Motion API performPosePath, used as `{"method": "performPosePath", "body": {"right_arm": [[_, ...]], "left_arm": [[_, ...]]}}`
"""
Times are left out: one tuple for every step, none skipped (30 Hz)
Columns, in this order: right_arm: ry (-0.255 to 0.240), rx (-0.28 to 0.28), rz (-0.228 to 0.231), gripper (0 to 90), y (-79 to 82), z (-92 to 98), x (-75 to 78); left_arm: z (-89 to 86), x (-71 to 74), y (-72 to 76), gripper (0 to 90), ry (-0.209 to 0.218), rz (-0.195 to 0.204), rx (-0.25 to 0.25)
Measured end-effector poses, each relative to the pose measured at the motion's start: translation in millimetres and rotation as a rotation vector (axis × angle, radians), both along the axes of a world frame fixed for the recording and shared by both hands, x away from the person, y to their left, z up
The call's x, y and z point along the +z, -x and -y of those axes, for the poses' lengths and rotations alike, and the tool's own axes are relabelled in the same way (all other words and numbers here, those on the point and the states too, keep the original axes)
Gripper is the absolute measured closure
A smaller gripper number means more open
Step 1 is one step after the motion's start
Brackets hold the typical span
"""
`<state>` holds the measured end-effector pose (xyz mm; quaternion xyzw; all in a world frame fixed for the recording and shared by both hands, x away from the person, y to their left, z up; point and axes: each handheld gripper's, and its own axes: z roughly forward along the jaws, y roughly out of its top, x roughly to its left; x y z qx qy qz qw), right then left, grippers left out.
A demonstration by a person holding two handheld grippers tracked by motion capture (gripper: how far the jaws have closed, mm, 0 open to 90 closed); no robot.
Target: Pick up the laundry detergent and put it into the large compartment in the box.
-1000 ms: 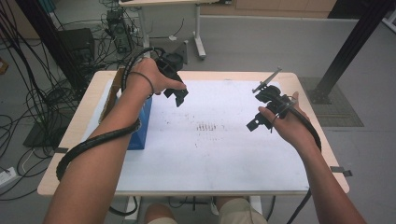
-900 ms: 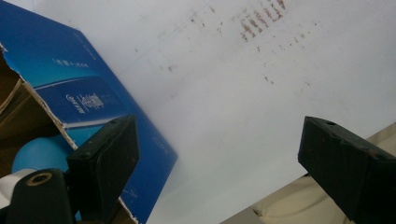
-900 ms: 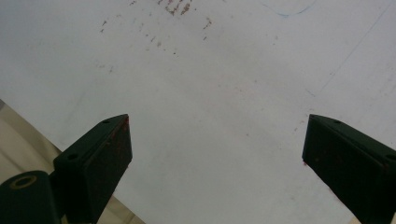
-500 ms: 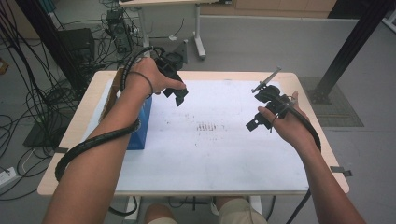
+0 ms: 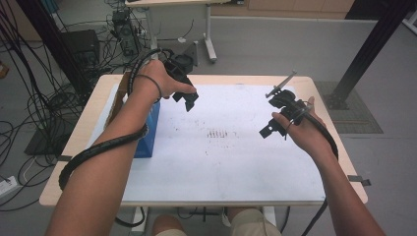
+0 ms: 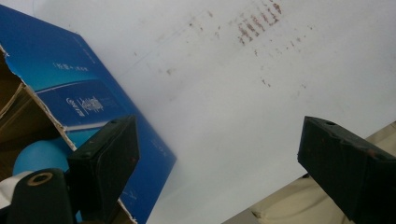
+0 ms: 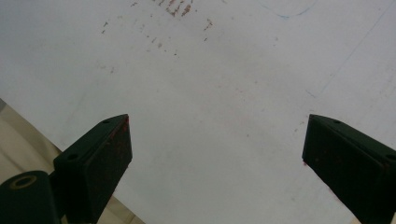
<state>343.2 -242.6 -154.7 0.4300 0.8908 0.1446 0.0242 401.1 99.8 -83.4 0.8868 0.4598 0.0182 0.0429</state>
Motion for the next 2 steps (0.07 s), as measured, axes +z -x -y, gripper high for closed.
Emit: {"method": "performPosePath", "body": {"right_arm": [[0.0, 0.0, 0.0, 8.3, 0.0, 0.0, 0.0], [-0.001, 0.0, 0.0, 8.3, 0.1, 0.4, 0.1]], "left_arm": [[0.0, 0.0, 0.0, 13.2, 0.0, 0.0, 0.0], [0.0, 0.0, -0.3, 13.2, 0.0, -0.002, 0.001]]}}
